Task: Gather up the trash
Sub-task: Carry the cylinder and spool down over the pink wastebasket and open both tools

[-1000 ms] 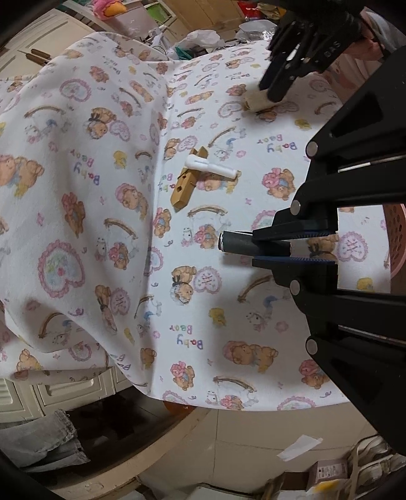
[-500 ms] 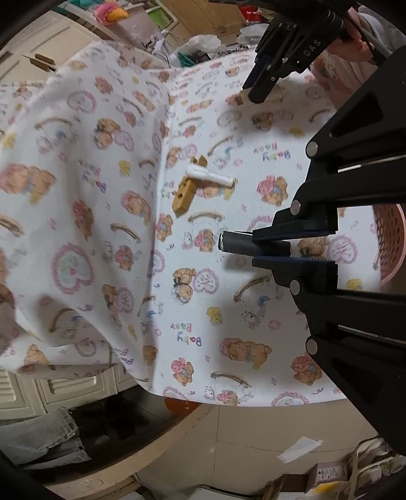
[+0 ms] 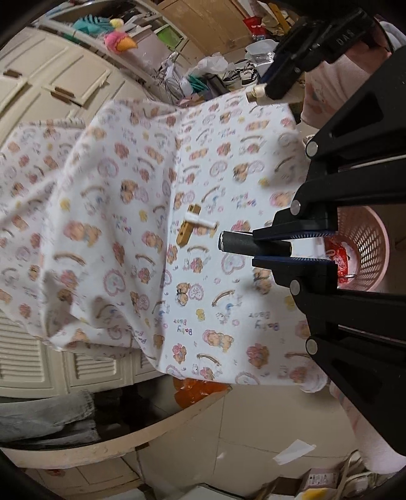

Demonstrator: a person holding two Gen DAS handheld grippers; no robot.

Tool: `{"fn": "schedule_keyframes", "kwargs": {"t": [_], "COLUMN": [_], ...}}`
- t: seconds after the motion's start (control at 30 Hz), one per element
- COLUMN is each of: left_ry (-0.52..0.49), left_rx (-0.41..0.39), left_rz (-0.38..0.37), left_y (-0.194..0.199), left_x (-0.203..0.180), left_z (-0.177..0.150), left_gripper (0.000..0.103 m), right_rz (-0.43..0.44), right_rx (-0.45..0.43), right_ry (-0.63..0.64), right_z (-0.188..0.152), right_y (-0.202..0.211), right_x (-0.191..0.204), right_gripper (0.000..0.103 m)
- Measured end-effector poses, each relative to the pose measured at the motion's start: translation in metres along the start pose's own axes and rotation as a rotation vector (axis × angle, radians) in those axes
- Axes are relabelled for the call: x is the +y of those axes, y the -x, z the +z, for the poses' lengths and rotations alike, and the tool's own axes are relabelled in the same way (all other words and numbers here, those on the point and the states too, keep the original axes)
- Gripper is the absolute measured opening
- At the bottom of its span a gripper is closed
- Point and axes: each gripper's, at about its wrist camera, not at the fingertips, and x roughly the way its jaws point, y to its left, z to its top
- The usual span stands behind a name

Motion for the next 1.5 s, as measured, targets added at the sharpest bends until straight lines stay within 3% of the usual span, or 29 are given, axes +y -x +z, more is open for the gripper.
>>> {"fn": "schedule_keyframes", "kwargs": {"t": [0.13,0.27,0.33,0.4,0.53,0.6,0.83,1.03,1.23,1.37,1.5], "left_ry": [-0.008,0.015,0.014,0.020,0.079,0.112,0.100,0.075,0.111,0.092,0.114], "left_rx": [-0.022,0.002,0.026,0.123,0.324,0.368,0.459,0.471,0.621,0.622,0.617], "left_rz": [-0.003,-0.020,0.005,0.053,-0.035,-0.074,-0.030,-0.019,0.016,0.095,0.074], "left_y": [0.018,0.011,-0.007,-0.039,-0.084,-0.093,-0.113,-0.115,-0.157,-0.168,-0.174], "left_x": [-0.011,-0.014,-0.013,-0.009,0.004,0.008,0.005,0.006,0.014,0.020,0.027], "left_z": [-0.017,-0.039,-0.053,-0.069,-0.091,-0.096,-0.109,-0.117,-0.143,-0.154,-0.162], "left_gripper": [0.009,0.009,0.009,0.009,0.009,0.009,0.009,0.009,0.009,0.009,0.010], "right_rz": [0.028,0.034,0.030,0.050,-0.014,-0.009,-0.038,-0.094,-0.124,-0.158,-0.205], "right_rx": [-0.028,-0.014,0.026,0.084,0.261,0.320,0.426,0.511,0.574,0.629,0.711], "right_ry": [-0.020,-0.027,-0.031,-0.028,-0.010,-0.038,-0.064,-0.059,-0.074,-0.074,-0.105], "right_z": [-0.018,-0.036,-0.046,-0.055,-0.081,-0.088,-0.110,-0.126,-0.141,-0.157,-0.181], "right_y": [0.025,0.032,0.025,0.012,-0.039,-0.057,-0.094,-0.124,-0.143,-0.158,-0.177], "right_x": [0.009,0.016,0.017,0.015,0.007,0.002,-0.006,-0.014,-0.024,-0.031,-0.043], "right_gripper": [0.021,0.021,0.021,0.021,0.021,0.021,0.021,0.021,0.021,0.021,0.021]}}
